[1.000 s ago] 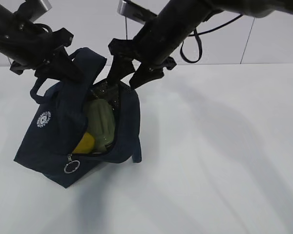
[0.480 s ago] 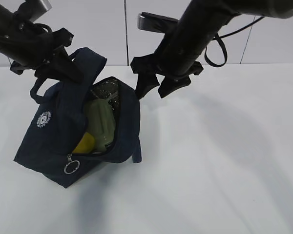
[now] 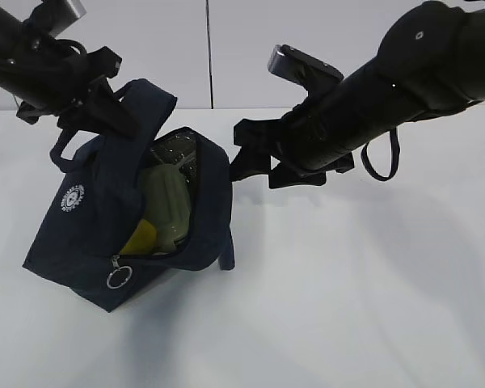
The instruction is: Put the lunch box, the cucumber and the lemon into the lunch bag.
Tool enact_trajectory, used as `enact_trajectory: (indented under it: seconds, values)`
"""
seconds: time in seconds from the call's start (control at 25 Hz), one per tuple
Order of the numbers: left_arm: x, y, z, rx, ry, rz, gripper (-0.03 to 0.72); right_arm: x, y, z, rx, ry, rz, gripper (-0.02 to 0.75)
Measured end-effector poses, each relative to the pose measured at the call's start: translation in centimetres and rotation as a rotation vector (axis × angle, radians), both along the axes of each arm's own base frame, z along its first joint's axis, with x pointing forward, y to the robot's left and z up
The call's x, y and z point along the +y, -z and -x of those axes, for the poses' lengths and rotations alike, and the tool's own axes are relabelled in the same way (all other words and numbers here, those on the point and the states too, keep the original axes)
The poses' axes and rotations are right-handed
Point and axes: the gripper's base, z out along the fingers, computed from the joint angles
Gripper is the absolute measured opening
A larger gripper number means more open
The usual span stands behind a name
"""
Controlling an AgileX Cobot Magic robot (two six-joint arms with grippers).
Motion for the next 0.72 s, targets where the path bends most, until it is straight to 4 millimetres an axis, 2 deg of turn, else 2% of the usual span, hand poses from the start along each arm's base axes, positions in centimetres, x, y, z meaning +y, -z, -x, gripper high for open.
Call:
enact_trajectory:
  seconds: [0.16, 0.32, 0.48, 0.72]
  values:
    - [0.0, 0.0, 0.0, 0.001, 0.0, 0.0, -0.008, -0.7, 1.0, -0.7, 0.042, 0.043, -0.099, 0.484]
    - [0.0, 0.0, 0.0, 0.002, 0.002, 0.0, -0.008, -3.3, 3.4, -1.8, 0.105, 0.114, -0.195, 0.484]
    - [0.0, 0.0, 0.0, 0.001, 0.002, -0.002, -0.008, -5.4, 5.2, -2.8, 0.142, 0.09, -0.342, 0.484]
    - [0.0, 0.0, 0.0, 0.002, 0.003, -0.002, -0.008, -4.8, 7.5, -2.9, 0.159, -0.029, -0.489, 0.484]
